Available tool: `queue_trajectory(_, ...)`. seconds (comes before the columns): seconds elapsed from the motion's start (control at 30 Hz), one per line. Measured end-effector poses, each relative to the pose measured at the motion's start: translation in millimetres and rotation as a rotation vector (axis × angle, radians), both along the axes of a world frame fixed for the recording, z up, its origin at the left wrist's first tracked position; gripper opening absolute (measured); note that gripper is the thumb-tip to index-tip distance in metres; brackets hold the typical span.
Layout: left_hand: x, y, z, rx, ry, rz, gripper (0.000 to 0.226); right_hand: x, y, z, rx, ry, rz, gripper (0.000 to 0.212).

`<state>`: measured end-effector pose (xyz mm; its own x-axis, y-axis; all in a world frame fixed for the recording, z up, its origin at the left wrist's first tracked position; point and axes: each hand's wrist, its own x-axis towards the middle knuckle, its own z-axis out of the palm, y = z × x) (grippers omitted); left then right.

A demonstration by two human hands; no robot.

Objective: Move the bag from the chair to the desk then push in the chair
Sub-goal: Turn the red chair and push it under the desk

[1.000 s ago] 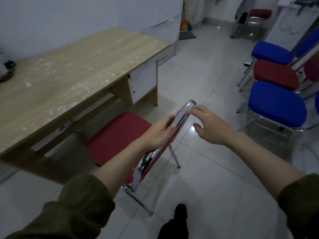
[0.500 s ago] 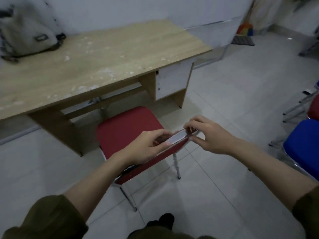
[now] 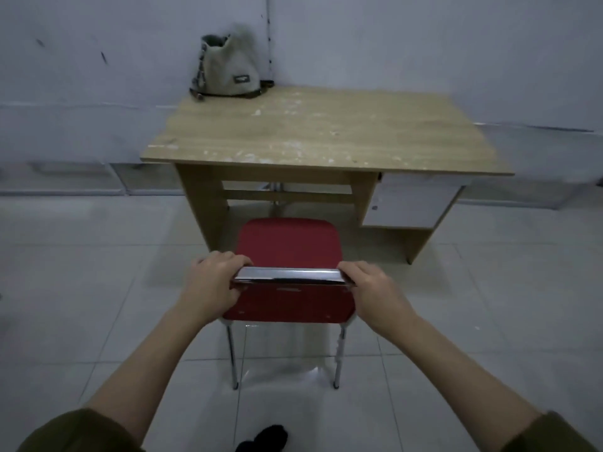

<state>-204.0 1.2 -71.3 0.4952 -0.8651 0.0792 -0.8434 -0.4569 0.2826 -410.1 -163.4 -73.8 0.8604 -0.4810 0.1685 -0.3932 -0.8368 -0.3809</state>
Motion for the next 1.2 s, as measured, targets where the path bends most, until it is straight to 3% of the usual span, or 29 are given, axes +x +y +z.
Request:
queue_trajectory(0.17, -10.4, -5.9, -10.6, -0.098, -0.160, 0.118, 0.034, -0.4, -16.1, -2.3, -0.031, 0.032, 0.011, 0.024)
queue_trajectory(0.33, 4.6, -10.1, -9.8, -0.049, -0.167, 0.032, 0.029, 1.0, -24.8, -8.1, -0.106, 0.019, 0.050, 0.023)
queue_trajectory(0.47, 15.4, -28.0, -13.2, -0.109, -0.149, 0.096, 0.029, 15.6, -36.7, -6.4, -0.103, 0.018, 0.012, 0.025)
queue_trajectory(0.63, 48.8, -66.1, -17.1, -0.144, -0.155, 0.080, 0.027, 48.2, -65.2, -8.3, -0.124, 0.024, -0.058, 0.022)
queue_trajectory(0.83, 86.3, -127.3, -25.7, -0.186, -0.201, 0.066, 0.033, 106.0, -108.0, -7.5, -0.196, 0.150, -0.308, 0.028)
queue_trajectory(0.93, 106.5, -150.8, -28.6, -0.211, -0.229, 0.036, 0.036, 131.4, -130.4, -4.3, -0.264, 0.224, -0.322, 0.025)
queue_trajectory(1.03, 127.9, -167.3, -29.1, -0.215, -0.224, 0.005, 0.037, 148.4, -146.2, -14.7, -0.256, 0.103, -0.278, 0.040)
queue_trajectory(1.2, 155.3, -185.5, -28.3, -0.222, -0.238, -0.072, 0.039, 172.2, -161.9, -29.1, -0.225, -0.053, -0.411, 0.047)
